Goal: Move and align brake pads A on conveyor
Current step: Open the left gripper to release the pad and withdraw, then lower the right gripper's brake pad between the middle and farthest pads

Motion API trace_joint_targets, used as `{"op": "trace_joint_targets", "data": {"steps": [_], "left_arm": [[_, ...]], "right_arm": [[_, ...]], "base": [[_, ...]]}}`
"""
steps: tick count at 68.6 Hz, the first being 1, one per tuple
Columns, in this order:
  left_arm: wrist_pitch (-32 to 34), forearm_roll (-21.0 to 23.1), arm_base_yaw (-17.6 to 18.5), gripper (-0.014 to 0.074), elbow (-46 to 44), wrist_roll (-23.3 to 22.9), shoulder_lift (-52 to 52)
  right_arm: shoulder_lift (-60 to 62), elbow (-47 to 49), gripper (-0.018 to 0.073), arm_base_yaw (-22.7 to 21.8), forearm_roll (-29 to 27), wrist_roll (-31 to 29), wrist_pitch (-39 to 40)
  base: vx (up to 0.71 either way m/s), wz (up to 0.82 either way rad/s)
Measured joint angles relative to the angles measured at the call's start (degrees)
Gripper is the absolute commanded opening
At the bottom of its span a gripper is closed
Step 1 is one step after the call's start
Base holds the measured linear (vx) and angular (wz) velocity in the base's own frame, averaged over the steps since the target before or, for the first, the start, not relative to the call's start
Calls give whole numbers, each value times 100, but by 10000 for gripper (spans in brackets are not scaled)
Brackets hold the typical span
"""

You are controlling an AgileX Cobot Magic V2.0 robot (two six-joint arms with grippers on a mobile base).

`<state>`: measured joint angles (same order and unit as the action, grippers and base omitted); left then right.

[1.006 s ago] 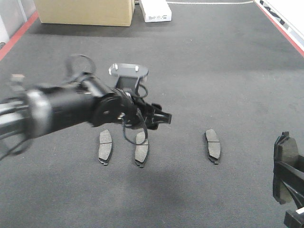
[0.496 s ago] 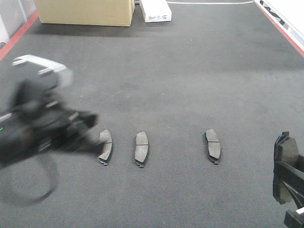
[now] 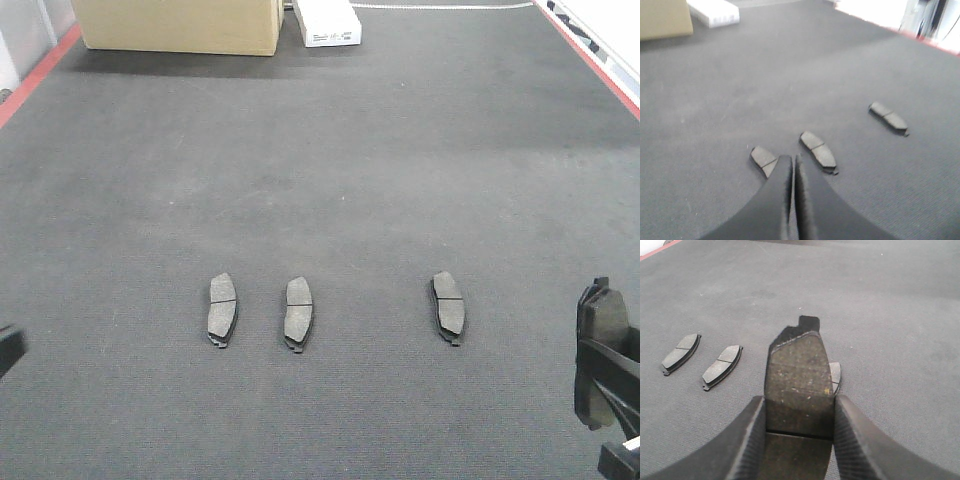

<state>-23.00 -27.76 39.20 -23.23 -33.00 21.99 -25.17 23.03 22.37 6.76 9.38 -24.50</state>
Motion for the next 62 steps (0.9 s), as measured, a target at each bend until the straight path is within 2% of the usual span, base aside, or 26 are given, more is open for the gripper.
{"op": "trace_joint_targets", "data": {"steps": [17,39,49,62], "left_arm": [[42,-135,0,-7,424,0,-840],[44,-135,0,-7,429,0,-876],[44,-135,0,-7,429,0,-876],[44,-136,0,-7,429,0,-876]], "right_arm": [[0,0,78,0,0,0,0],[0,0,78,0,0,5,16],[0,0,78,0,0,5,349],[-772,321,78,-69,0,411,520]], "base": [[0,0],[0,0],[0,0],[0,0]]}}
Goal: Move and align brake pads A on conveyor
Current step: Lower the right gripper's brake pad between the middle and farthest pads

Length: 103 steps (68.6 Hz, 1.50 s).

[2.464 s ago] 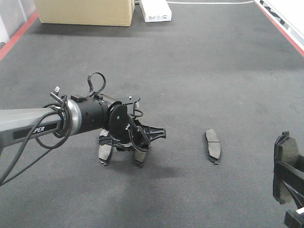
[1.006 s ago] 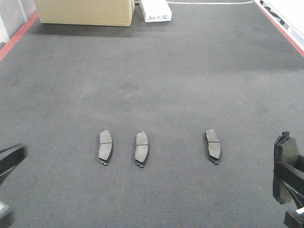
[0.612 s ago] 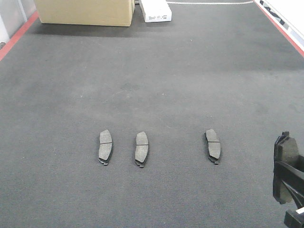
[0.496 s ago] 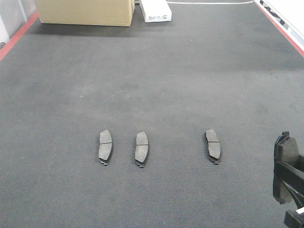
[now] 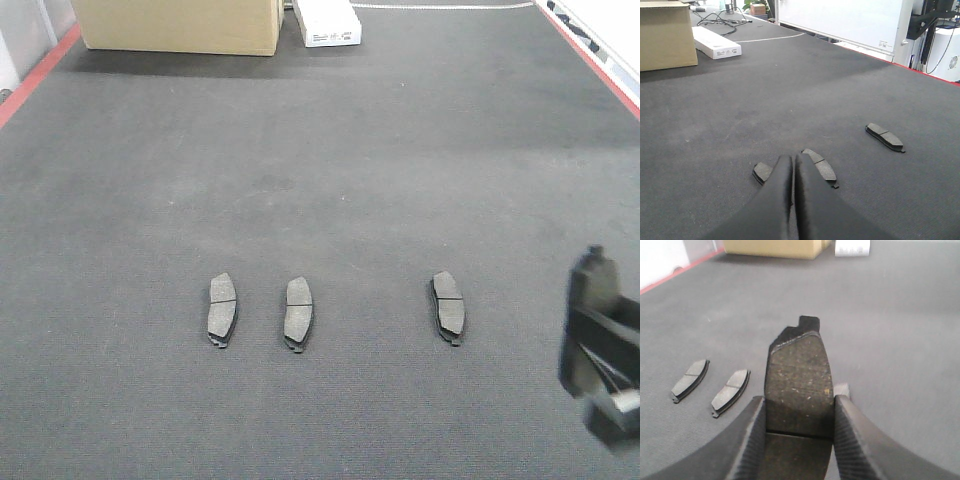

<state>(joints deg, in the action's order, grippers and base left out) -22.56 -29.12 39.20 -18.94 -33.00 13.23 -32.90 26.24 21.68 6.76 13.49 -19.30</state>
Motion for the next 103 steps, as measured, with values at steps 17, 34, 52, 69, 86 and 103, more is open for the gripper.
{"op": "trace_joint_targets", "data": {"steps": [17,34,52,69,86,103], "left_arm": [[0,-5,0,-7,0,0,0],[0,-11,0,-7,0,0,0],[0,-11,0,-7,0,0,0],[0,-12,0,-7,7,0,0],[0,-12,0,-6,7,0,0],[0,-12,0,-6,7,0,0]], "right_arm": [[-2421,1127,79,-24,-5,285,-100],[-4535,2129,83,-24,-197,317,-100],[-6109,3092,90,219,-573,317,-270],[-7212,3865,100,480,-710,317,-358],[-7715,4159,114,480,-857,329,-479],[-7805,4182,265,480,-886,340,-485]], "base": [[0,0],[0,0],[0,0],[0,0],[0,0],[0,0]]}}
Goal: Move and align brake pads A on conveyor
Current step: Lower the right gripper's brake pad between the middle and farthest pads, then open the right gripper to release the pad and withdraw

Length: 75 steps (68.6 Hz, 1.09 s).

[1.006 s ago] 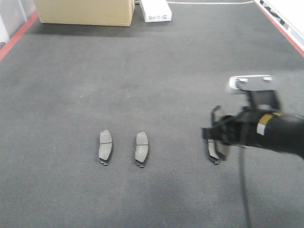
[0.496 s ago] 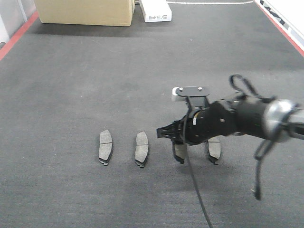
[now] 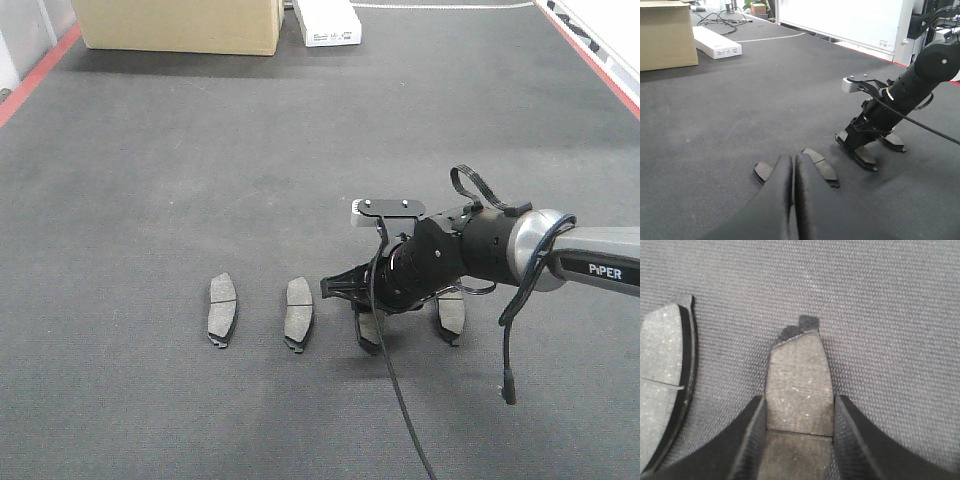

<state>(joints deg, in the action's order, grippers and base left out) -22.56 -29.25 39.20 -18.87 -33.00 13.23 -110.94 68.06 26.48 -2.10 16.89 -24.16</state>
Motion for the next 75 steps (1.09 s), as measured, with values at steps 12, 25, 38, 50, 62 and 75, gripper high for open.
{"op": "trace_joint_targets", "data": {"steps": [12,25,38,50,62,75], "left_arm": [[0,0,0,-6,0,0,0],[0,0,0,-6,0,0,0],[0,0,0,-6,0,0,0],[0,0,0,-6,0,0,0],[0,0,0,-6,0,0,0],[0,0,0,-6,0,0,0]], "right_arm": [[0,0,470,0,0,0,91],[62,6,580,-6,11,0,246],[763,6,578,-6,297,0,241],[1760,0,578,-94,558,5,-16],[2492,0,578,-712,585,5,-482],[3227,-222,558,-1276,650,-260,-1229]], "base": [[0,0],[0,0],[0,0],[0,0],[0,0],[0,0]]}}
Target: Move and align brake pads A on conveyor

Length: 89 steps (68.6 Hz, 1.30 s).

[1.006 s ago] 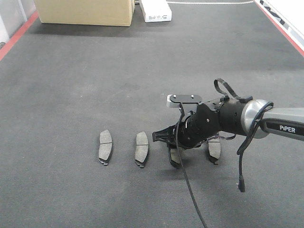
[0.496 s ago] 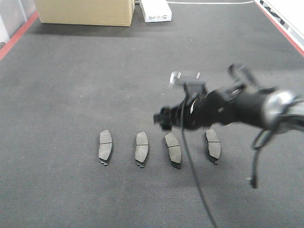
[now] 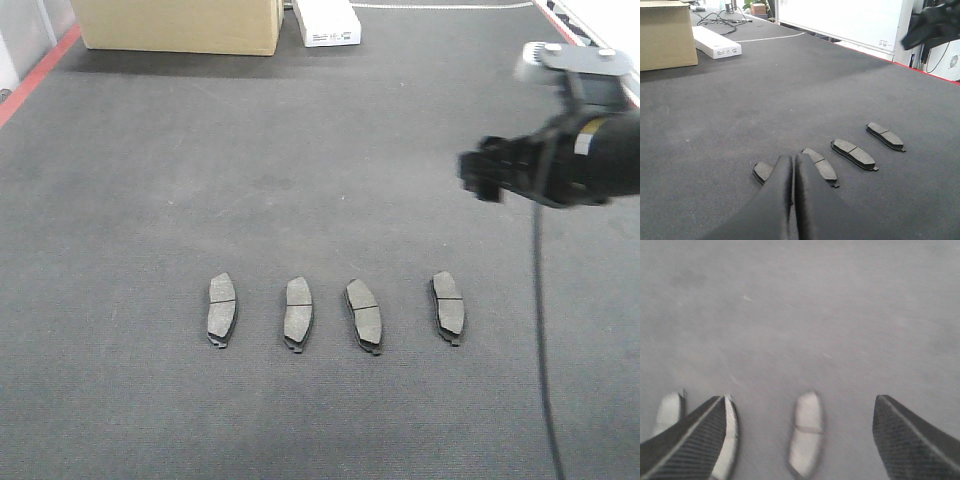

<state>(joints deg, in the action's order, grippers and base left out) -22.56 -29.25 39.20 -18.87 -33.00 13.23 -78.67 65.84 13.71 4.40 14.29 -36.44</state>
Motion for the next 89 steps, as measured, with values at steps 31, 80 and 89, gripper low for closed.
{"op": "trace_joint_targets", "data": {"steps": [31,80,89], "left_arm": [[0,0,0,-6,0,0,0],[0,0,0,-6,0,0,0],[0,0,0,-6,0,0,0]], "right_arm": [[3141,-2926,491,-15,-137,-764,840],[5522,-4254,-9,-15,-143,-1224,1338],[5522,-4254,-9,-15,-156,-1224,1338]], "base": [[0,0],[0,0],[0,0]]}}
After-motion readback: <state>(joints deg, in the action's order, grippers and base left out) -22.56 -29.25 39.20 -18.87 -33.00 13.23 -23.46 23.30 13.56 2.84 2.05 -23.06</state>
